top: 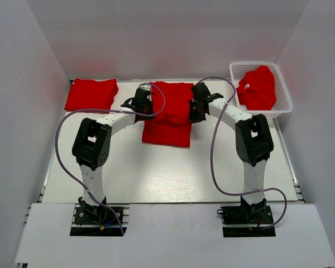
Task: Fold and stack the t-shirts
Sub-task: Fold the folded rectangular tshirt in 1/3 of the way
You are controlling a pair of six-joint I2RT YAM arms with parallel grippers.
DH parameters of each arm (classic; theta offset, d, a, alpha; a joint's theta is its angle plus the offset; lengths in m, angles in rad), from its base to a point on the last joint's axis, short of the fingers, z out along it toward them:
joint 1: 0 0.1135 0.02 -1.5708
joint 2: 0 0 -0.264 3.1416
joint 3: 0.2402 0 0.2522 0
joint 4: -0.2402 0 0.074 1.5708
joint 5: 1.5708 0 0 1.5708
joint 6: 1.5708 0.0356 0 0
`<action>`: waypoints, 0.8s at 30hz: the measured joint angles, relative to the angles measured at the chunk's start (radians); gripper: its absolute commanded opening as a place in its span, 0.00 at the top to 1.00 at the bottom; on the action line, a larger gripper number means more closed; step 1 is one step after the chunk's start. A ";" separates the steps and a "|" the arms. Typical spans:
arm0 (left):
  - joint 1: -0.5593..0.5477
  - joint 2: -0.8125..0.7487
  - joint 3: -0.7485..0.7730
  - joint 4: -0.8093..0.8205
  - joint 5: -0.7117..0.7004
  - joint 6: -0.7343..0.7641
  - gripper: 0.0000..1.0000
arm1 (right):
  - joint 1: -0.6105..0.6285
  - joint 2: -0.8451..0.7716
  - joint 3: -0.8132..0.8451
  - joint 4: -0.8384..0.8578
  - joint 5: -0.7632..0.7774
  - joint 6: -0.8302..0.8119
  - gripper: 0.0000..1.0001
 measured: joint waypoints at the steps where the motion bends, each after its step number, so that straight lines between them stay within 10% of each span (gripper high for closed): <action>1: 0.002 0.010 0.000 0.001 0.001 0.000 1.00 | -0.002 0.004 0.005 0.005 -0.001 -0.003 1.00; 24: 0.021 -0.009 -0.047 0.010 -0.020 -0.023 1.00 | -0.012 0.039 0.027 0.040 -0.075 -0.046 1.00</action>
